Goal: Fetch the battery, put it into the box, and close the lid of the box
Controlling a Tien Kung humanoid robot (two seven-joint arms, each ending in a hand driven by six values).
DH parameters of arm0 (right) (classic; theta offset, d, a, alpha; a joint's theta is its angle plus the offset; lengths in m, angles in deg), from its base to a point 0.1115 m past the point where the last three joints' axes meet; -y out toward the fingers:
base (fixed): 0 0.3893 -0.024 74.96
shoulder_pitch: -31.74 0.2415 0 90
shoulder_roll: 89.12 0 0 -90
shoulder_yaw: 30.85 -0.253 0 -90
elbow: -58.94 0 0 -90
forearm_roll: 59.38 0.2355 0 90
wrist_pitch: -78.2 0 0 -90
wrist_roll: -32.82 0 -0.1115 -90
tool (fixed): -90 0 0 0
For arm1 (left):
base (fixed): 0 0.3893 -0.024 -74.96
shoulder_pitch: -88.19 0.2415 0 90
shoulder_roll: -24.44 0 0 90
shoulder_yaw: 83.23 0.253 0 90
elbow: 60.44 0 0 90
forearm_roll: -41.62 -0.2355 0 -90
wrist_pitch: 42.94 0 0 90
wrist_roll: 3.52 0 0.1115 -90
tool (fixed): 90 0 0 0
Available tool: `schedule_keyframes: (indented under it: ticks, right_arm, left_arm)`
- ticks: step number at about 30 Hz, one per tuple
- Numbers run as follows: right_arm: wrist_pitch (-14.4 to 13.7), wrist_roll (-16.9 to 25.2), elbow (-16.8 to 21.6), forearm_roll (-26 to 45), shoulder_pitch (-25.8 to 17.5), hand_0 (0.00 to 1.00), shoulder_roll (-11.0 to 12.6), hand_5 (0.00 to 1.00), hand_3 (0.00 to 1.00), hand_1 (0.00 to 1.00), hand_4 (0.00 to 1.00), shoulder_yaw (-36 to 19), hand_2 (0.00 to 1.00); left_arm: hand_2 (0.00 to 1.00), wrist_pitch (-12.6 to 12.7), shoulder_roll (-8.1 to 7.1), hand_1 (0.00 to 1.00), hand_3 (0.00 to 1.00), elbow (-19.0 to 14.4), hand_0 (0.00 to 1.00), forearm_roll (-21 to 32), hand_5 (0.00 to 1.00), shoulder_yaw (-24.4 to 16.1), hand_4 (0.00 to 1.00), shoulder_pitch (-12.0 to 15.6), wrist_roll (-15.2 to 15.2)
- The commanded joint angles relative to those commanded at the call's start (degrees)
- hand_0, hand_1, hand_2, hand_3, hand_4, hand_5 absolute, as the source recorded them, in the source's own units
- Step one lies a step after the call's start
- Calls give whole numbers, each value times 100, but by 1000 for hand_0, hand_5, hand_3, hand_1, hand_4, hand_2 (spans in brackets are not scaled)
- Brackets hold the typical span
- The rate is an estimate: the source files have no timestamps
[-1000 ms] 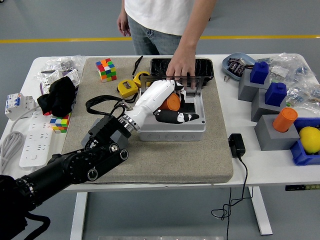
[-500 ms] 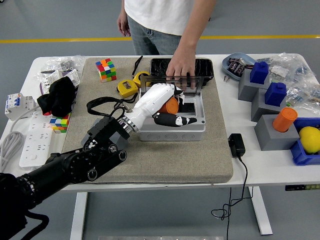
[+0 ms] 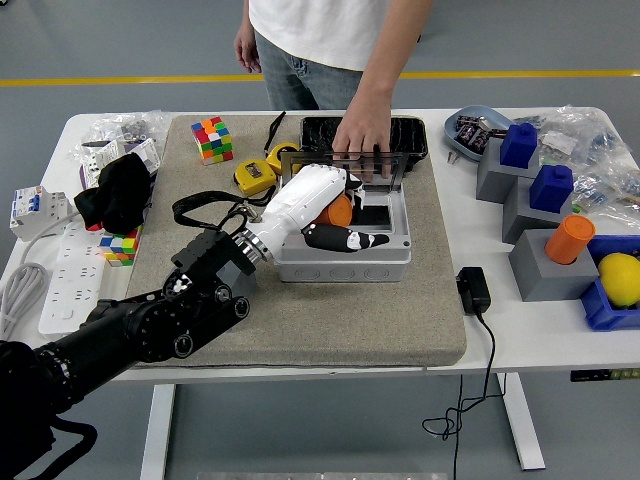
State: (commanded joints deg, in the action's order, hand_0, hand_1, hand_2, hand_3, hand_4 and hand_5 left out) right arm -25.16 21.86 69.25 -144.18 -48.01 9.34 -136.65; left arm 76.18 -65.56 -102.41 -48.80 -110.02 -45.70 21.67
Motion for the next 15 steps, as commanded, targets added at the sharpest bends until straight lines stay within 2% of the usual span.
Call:
schedule_keyframes:
  ticks: [5,6,11,12,15]
  right_arm:
    - [-8,19,0,47,20,913,-7,998,828,899,998,43,854]
    - [-8,18,0,46,21,912,-8,998,828,898,998,40,854]
    - [-4,7,0,18,13,912,-6,998,828,898,998,13,854]
    - [-3,6,0,17,12,912,-5,998,826,897,998,13,854]
    - [-2,10,0,19,10,912,-8,998,826,897,998,17,854]
  left_arm:
    - [48,-58,0,2,63,11,79,-68,570,25,968,-13,-30]
    - [202,-73,0,176,226,14,153,-78,595,26,995,-14,-31]
    - [202,-302,0,176,226,15,153,-266,595,-22,995,-19,-109]
    - [579,-353,0,650,543,11,698,-296,622,-37,998,-20,-126]
    - [579,-507,0,650,543,-11,698,-413,622,-78,998,-24,-198]
